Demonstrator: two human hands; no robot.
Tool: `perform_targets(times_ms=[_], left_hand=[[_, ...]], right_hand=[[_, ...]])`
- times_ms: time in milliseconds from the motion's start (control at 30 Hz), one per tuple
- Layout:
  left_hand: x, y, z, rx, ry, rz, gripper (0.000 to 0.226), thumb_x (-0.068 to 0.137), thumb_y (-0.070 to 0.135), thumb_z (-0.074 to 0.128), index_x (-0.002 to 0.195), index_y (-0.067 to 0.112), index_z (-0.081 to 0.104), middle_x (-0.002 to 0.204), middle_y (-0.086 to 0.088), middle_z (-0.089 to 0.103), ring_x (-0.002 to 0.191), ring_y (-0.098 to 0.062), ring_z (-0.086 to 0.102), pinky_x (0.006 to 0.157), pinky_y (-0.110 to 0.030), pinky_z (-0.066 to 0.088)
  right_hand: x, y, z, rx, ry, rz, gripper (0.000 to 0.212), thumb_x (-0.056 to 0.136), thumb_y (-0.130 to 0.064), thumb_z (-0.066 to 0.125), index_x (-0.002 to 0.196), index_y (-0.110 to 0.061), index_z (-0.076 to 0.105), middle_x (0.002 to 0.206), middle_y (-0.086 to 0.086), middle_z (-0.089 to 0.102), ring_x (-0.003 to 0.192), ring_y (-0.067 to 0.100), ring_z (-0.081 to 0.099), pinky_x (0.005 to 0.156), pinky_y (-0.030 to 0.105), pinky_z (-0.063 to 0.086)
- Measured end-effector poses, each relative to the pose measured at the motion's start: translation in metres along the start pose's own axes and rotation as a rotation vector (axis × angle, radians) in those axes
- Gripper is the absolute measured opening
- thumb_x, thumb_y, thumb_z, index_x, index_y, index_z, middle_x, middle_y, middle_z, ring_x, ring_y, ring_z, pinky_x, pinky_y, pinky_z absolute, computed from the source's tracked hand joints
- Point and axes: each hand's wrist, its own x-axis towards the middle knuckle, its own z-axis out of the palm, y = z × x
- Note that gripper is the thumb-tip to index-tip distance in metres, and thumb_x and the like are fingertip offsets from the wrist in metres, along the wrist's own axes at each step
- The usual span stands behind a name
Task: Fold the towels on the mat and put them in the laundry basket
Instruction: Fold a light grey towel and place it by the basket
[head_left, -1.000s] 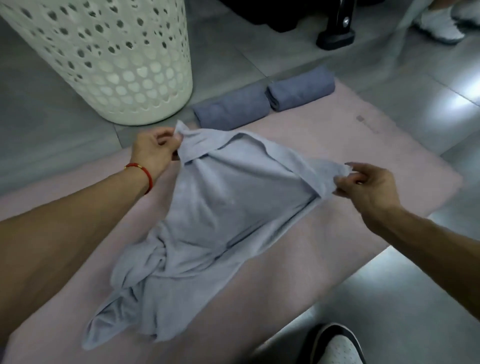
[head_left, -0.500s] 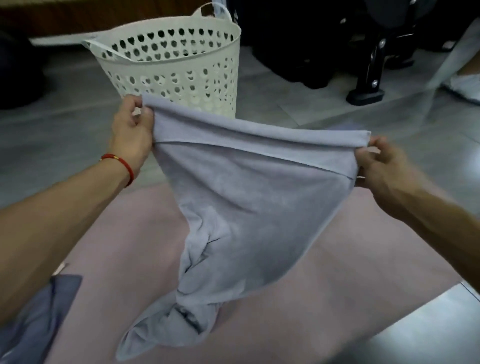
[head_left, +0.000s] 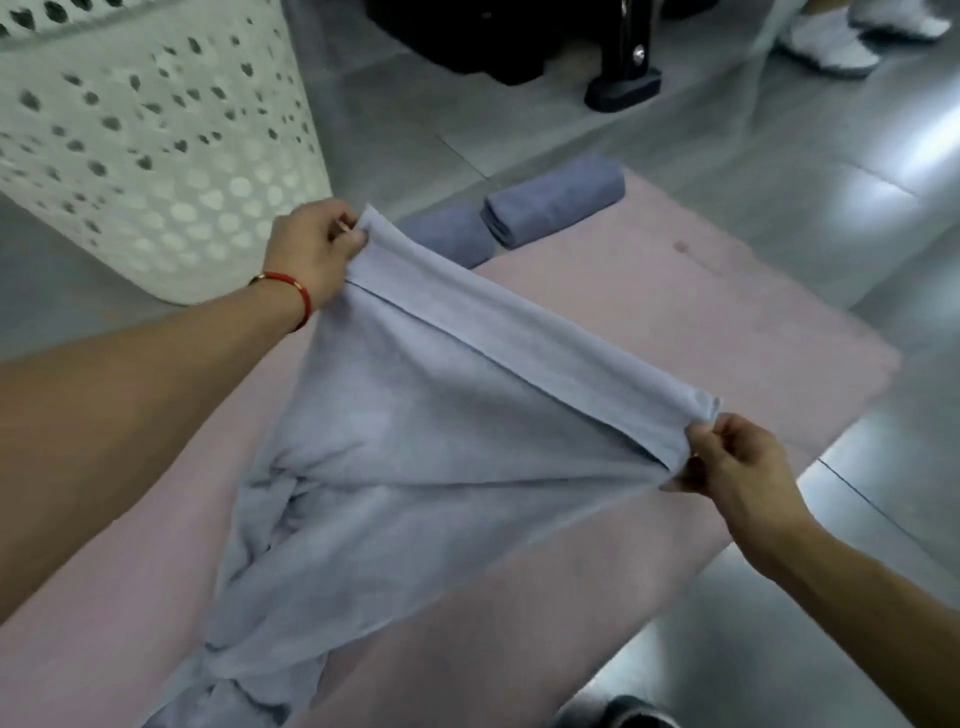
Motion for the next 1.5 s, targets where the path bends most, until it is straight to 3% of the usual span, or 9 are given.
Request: perform_targets(times_ms=[233, 500, 667, 767, 833, 1000, 1167, 1300, 1500], left_hand=[[0.109, 0.098, 0.165, 0.093, -0.060, -0.009, 0.025, 0.089, 0.036, 0.065, 0.086, 0.013, 0.072, 0.098, -0.016, 0.073, 0.097, -0.030, 0.069, 0.082, -0.039, 0.053], [0.129, 0.118, 0.275, 0.241, -0.126, -0.116, 0.037, 0.098, 0.030, 0.053, 0.116, 0.003, 0.071, 0.120, -0.019, 0.068, 0.113, -0.038, 0.062, 0.104, -0.043, 0.047], [0.103, 0.102, 0.293, 0.301, -0.425, 0.110, 0.048, 0.092, 0.023, 0.055, 0.139, 0.013, 0.051, 0.138, -0.022, 0.053, 0.127, -0.043, 0.048, 0.108, -0.044, 0.040], [0.092, 0.082, 0.296, 0.411, -0.587, 0.240, 0.058, 0.100, 0.033, 0.048, 0.154, 0.018, 0.033, 0.154, -0.017, 0.031, 0.139, -0.038, 0.030, 0.118, -0.043, 0.026], [0.083, 0.076, 0.290, 0.411, -0.626, 0.271, 0.062, 0.102, 0.032, 0.045, 0.158, 0.014, 0.023, 0.162, -0.014, 0.021, 0.146, -0.035, 0.021, 0.122, -0.040, 0.019], [0.008, 0.054, 0.230, 0.361, -0.547, 0.455, 0.061, 0.092, 0.026, 0.048, 0.150, 0.009, 0.039, 0.161, -0.021, 0.025, 0.144, -0.040, 0.028, 0.120, -0.046, 0.025], [-0.126, -0.014, 0.120, 0.336, -0.489, 0.548, 0.055, 0.095, 0.034, 0.049, 0.144, 0.009, 0.051, 0.151, -0.022, 0.041, 0.134, -0.039, 0.043, 0.112, -0.047, 0.036], [-0.237, -0.052, 0.023, 0.379, -0.436, 0.440, 0.056, 0.092, 0.044, 0.055, 0.141, 0.018, 0.046, 0.142, -0.015, 0.047, 0.128, -0.036, 0.047, 0.105, -0.049, 0.039], [-0.363, -0.095, -0.037, 0.215, -0.428, -0.048, 0.071, 0.091, 0.061, 0.052, 0.152, 0.029, 0.035, 0.145, 0.003, 0.045, 0.131, -0.020, 0.044, 0.108, -0.036, 0.038]], right_hand=[[0.058, 0.048, -0.041, -0.050, 0.354, 0.103, 0.026, 0.099, -0.024, 0.057, 0.080, -0.007, 0.058, 0.061, 0.007, 0.066, 0.056, 0.026, 0.063, 0.070, 0.048, 0.058], [0.114, 0.057, -0.062, -0.274, 0.504, 0.175, 0.025, 0.095, -0.027, 0.061, 0.078, -0.007, 0.064, 0.067, 0.003, 0.064, 0.069, 0.027, 0.061, 0.066, 0.031, 0.044], [0.107, 0.055, -0.046, -0.512, 0.518, -0.004, 0.037, 0.093, -0.027, 0.062, 0.126, -0.010, 0.056, 0.127, 0.013, 0.057, 0.113, 0.029, 0.055, 0.100, 0.044, 0.046], [0.089, 0.047, -0.020, -0.992, 0.155, -0.279, 0.057, 0.101, -0.048, 0.037, 0.151, -0.021, 0.037, 0.159, 0.014, 0.028, 0.142, 0.035, 0.029, 0.115, 0.051, 0.027], [0.085, 0.049, -0.007, -1.178, -0.147, -0.190, 0.071, 0.100, -0.058, 0.008, 0.162, -0.024, 0.008, 0.169, 0.008, 0.001, 0.156, 0.030, 0.001, 0.124, 0.053, 0.004], [0.076, 0.030, 0.021, -1.330, -0.218, -0.269, 0.071, 0.100, -0.056, 0.001, 0.161, -0.019, 0.003, 0.168, 0.013, -0.008, 0.155, 0.034, -0.011, 0.121, 0.059, -0.008], [0.044, 0.003, 0.075, -1.299, -0.485, -0.525, 0.082, 0.088, -0.057, -0.005, 0.160, -0.024, 0.017, 0.169, 0.009, 0.005, 0.155, 0.033, 0.005, 0.123, 0.059, 0.009], [0.013, -0.006, 0.119, -1.292, -0.678, -0.853, 0.065, 0.096, -0.049, 0.024, 0.153, -0.022, 0.039, 0.159, 0.012, 0.037, 0.142, 0.036, 0.040, 0.111, 0.059, 0.038], [-0.059, -0.024, 0.223, -1.160, -1.036, -1.238, 0.060, 0.091, -0.021, 0.060, 0.149, -0.021, 0.048, 0.154, 0.012, 0.046, 0.135, 0.034, 0.050, 0.103, 0.051, 0.046]])
